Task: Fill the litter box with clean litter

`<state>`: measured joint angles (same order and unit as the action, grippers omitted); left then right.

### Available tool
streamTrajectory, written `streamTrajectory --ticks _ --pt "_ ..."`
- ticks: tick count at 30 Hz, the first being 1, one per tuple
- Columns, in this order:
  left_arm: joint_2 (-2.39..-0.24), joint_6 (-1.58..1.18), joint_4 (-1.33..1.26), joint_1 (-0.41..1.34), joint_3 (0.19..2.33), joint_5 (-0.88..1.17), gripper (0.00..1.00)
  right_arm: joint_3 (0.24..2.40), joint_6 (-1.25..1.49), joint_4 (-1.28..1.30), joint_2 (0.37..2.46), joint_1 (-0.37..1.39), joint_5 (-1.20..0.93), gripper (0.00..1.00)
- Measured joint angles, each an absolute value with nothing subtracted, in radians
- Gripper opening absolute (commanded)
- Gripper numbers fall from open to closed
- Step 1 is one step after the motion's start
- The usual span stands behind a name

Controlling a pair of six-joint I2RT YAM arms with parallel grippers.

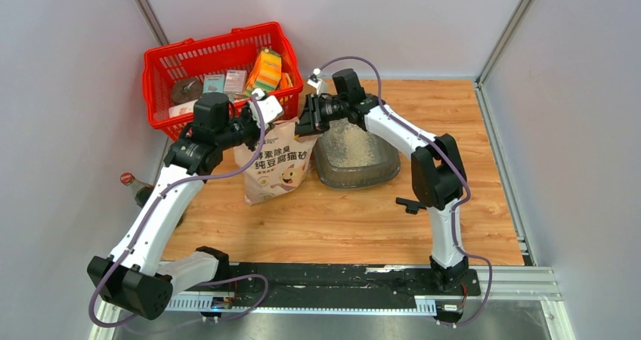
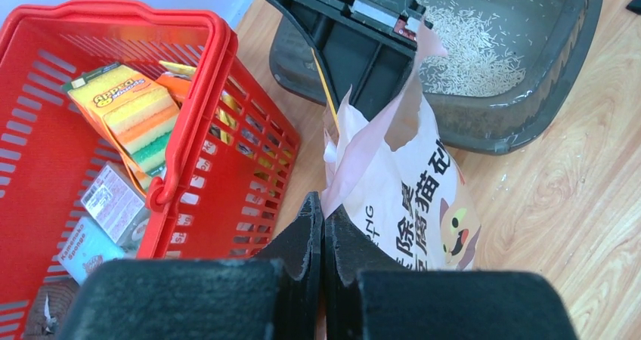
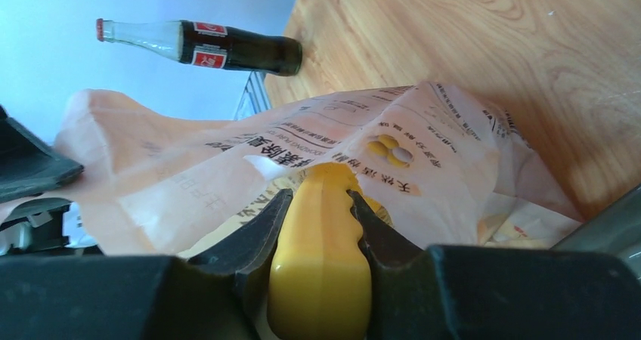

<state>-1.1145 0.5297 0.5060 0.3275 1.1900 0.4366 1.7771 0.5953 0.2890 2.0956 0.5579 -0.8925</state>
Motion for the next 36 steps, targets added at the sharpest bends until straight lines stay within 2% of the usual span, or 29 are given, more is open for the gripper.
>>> streamTrajectory --ticks 19,36 --pt "-1.112 0.629 0.584 0.327 1.224 0.435 0.0 1.682 0.837 0.122 2.091 0.4 -1.053 0.0" --pt "-1.091 0.638 0.61 0.333 1.226 0.439 0.0 1.652 0.869 0.079 2.069 0.37 -1.128 0.0"
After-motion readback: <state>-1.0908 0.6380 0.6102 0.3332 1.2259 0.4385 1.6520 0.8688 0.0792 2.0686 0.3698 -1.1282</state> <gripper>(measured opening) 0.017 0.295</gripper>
